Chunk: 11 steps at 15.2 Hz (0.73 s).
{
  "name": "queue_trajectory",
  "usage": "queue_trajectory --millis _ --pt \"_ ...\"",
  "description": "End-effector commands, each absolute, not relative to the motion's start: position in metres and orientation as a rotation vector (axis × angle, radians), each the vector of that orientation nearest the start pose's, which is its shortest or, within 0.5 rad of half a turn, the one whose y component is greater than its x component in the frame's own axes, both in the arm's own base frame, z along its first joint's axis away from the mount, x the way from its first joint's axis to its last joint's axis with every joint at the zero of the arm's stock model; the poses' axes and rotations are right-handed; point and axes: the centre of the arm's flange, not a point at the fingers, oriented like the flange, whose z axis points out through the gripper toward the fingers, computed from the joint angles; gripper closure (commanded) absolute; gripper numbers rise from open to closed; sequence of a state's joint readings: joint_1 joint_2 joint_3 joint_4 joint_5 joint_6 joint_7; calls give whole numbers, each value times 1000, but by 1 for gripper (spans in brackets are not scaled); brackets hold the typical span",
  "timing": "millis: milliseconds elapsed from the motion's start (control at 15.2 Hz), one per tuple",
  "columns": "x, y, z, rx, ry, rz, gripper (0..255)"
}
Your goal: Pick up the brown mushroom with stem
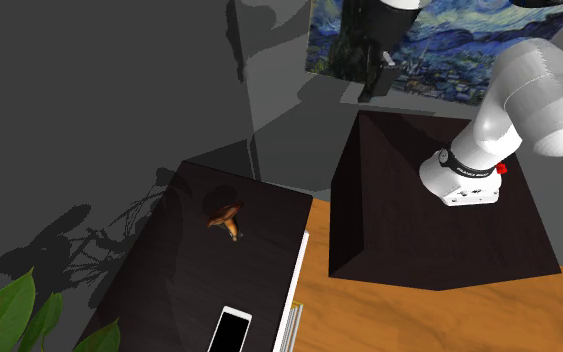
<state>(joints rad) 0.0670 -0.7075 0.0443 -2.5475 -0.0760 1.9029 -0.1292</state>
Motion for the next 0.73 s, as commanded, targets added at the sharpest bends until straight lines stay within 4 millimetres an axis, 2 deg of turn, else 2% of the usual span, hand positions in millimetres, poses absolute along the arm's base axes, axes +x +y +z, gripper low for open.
queue_trajectory --millis 0,660 --pt "357 38 481 -3205 -455 -141 0" --pt "422 73 385 -3138 -669 -317 0"
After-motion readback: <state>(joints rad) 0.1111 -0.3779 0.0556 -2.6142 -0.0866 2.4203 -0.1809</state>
